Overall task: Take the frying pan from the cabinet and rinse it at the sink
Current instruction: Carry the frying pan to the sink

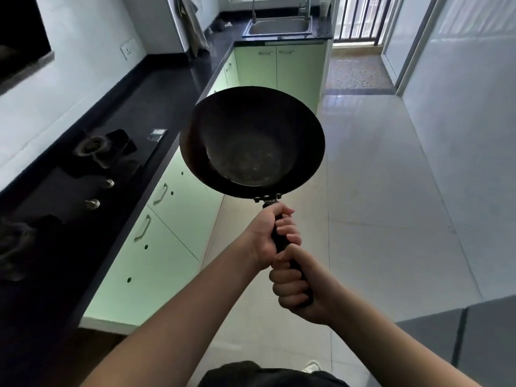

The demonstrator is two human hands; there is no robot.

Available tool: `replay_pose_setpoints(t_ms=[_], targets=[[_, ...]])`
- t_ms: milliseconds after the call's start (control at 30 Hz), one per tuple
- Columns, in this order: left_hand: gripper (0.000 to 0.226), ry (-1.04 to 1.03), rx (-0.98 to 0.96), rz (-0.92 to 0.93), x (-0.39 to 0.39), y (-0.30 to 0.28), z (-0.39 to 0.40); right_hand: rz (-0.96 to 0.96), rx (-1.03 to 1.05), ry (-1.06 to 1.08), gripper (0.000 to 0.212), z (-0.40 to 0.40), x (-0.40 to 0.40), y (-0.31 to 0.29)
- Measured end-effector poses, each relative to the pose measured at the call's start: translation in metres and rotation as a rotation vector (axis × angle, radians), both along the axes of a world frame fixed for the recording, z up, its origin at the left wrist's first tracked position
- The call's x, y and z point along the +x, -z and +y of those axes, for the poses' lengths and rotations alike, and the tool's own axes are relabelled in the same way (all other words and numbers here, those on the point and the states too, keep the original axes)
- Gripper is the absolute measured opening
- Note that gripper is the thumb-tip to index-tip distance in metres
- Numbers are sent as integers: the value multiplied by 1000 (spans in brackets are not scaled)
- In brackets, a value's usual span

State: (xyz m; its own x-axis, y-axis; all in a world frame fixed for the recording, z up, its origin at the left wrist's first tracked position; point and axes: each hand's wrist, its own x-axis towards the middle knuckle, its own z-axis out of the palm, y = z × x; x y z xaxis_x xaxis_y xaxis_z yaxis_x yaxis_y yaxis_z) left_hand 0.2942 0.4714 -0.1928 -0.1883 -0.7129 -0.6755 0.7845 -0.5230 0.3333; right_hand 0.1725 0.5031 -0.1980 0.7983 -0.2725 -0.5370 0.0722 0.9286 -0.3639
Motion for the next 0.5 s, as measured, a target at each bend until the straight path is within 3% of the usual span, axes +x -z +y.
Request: replay_pose_setpoints(t_ms=[500], targets=[[43, -4, -96, -14, 70, 7, -198, -22, -83, -36, 29, -199, 69, 12]])
